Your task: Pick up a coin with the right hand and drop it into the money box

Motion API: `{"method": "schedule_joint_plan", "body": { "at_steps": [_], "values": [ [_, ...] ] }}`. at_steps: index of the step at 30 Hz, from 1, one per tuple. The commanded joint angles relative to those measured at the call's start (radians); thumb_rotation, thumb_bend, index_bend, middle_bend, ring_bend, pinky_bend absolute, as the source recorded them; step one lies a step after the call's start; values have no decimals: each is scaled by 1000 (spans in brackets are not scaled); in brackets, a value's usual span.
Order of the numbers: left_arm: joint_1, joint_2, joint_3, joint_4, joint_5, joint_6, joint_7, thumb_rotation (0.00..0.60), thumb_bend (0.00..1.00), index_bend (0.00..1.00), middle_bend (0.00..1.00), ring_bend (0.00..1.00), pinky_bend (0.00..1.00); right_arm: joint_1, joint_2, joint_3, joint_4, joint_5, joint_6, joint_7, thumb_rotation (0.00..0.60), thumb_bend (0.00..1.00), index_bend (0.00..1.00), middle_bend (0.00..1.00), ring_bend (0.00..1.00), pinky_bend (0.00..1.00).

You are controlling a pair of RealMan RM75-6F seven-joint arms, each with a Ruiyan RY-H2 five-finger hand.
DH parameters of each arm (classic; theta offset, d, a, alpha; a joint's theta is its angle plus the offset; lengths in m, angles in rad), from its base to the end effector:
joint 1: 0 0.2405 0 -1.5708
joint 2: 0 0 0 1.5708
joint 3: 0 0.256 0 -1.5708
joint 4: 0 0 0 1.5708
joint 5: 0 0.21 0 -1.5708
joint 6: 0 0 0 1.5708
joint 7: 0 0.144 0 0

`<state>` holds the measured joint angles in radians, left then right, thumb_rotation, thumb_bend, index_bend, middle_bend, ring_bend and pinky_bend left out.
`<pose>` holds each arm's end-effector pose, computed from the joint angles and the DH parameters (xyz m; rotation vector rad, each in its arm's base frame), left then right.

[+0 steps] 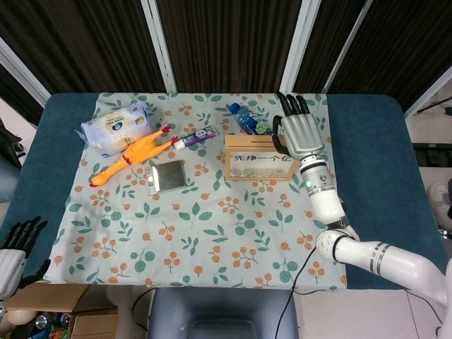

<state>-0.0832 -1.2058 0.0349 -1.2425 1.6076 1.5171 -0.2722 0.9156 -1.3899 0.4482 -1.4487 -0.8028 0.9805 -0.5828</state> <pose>-0.3633 0.1671 0.1565 -1.5009 -0.9032 -0.9055 -0.0905 -0.4426 0.0981 1.5527 -0.7379 0.9622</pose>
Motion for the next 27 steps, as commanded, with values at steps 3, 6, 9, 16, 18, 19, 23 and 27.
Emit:
{"method": "schedule_joint_plan", "body": {
  "at_steps": [3, 6, 9, 16, 18, 19, 23, 27],
  "values": [
    [0, 2, 0, -1, -1, -1, 0, 600, 359, 0, 0, 0, 0, 10, 1, -25, 4, 14, -10, 5, 600, 640, 785, 131, 0, 0],
    [1, 2, 1, 0, -2, -2, 0, 600, 359, 0, 0, 0, 0, 15, -4, -37, 12, 12, -2, 6, 600, 641, 785, 131, 0, 0],
    [1, 2, 1, 1, -4, -3, 0, 600, 359, 0, 0, 0, 0, 22, -7, -42, 14, 22, 4, 7, 600, 642, 785, 131, 0, 0],
    [1, 3, 1, 1, -3, -3, 0, 600, 360, 0, 0, 0, 0, 34, -14, -62, 25, 40, 5, 6, 600, 645, 783, 131, 0, 0],
    [1, 2, 3, 3, -4, -6, 1, 600, 360, 0, 0, 0, 0, 37, -11, -73, 26, 44, -3, 1, 600, 646, 750, 130, 0, 0],
    [1, 2, 3, 4, -5, -7, 1, 600, 360, 0, 0, 0, 0, 38, -10, -76, 28, 45, -4, 0, 600, 646, 698, 129, 0, 0],
    [2, 1, 2, 7, -7, -7, -2, 600, 359, 0, 0, 0, 0, 37, 2, -85, 21, 55, -13, 8, 600, 616, 236, 73, 0, 0],
    [2, 3, 2, 8, -4, -3, -6, 600, 359, 0, 0, 0, 0, 12, 22, -77, -14, 10, 33, 66, 600, 532, 0, 4, 0, 0]
  ]
}}
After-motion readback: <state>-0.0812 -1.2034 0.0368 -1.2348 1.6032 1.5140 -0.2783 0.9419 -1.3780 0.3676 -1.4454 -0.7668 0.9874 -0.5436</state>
